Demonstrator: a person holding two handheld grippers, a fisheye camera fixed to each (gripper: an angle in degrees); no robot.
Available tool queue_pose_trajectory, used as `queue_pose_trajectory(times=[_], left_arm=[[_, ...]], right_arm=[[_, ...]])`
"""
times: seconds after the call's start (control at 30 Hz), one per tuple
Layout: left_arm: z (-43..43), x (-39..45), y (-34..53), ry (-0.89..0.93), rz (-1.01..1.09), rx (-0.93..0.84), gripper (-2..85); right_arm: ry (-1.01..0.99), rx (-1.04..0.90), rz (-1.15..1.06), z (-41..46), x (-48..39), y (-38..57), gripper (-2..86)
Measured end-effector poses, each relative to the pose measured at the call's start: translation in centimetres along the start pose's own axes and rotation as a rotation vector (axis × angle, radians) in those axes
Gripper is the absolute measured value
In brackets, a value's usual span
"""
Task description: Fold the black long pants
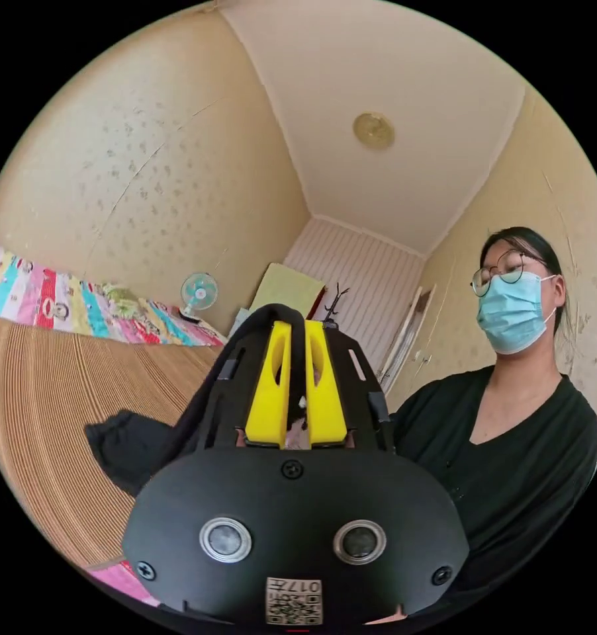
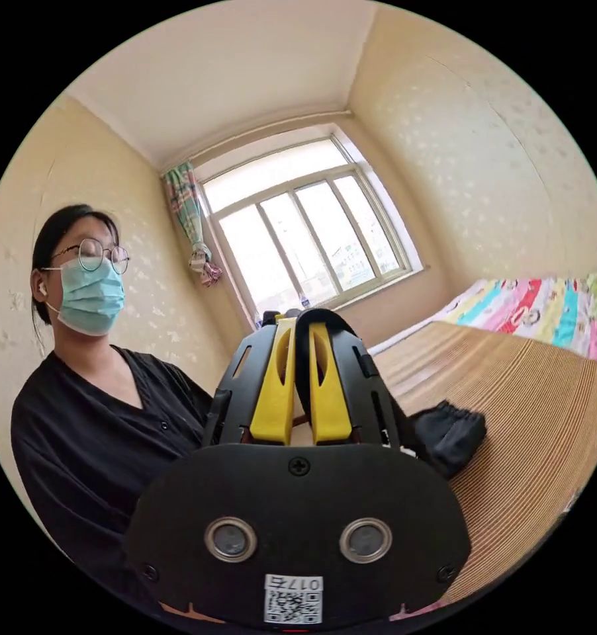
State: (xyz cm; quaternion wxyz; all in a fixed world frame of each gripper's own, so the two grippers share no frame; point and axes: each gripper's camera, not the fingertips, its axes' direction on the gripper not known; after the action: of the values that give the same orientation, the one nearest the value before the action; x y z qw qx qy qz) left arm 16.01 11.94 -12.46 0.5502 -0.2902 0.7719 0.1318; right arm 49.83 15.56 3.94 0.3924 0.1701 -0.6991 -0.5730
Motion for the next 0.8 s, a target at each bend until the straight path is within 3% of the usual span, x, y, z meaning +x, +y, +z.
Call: queue_pose_trajectory(times=[0.13, 0.27, 0.4, 0.57, 0.67, 0.8], left_arm=[[0.6, 3.2, -8.2, -0.058, 0.098, 0.06, 4.0], [2.9, -0.9, -11.3, -0.192, -0.009, 0.022, 3.9], [6.0, -10.3, -12.2, -0.365, -0.159, -0.083, 3.9], [7.3, -17.4, -11.5, -0.382, -0.192, -0.125, 4.0], [7.9, -19.7, -6.2, -0.44, -0.22, -0.237, 4.0], [6.5, -20.6, 10.2, -0.409, -0.366, -0.349, 4.1]], right_arm=[[0.065, 0.107, -0.063, -1.5, -4.8, -7.8, 1.4], [0.283, 0.067, -0.044, -0.5, -2.8, -11.4, 1.3], [0.429, -0.004, 0.104, 2.6, 7.4, -12.3, 1.2], [0.456, -0.019, 0.206, 4.9, 16.9, -11.3, 1.3], [0.541, -0.119, 0.175, 6.9, 18.9, -7.2, 1.5], [0.491, -0.221, 0.288, 8.7, 19.5, 8.1, 2.4]])
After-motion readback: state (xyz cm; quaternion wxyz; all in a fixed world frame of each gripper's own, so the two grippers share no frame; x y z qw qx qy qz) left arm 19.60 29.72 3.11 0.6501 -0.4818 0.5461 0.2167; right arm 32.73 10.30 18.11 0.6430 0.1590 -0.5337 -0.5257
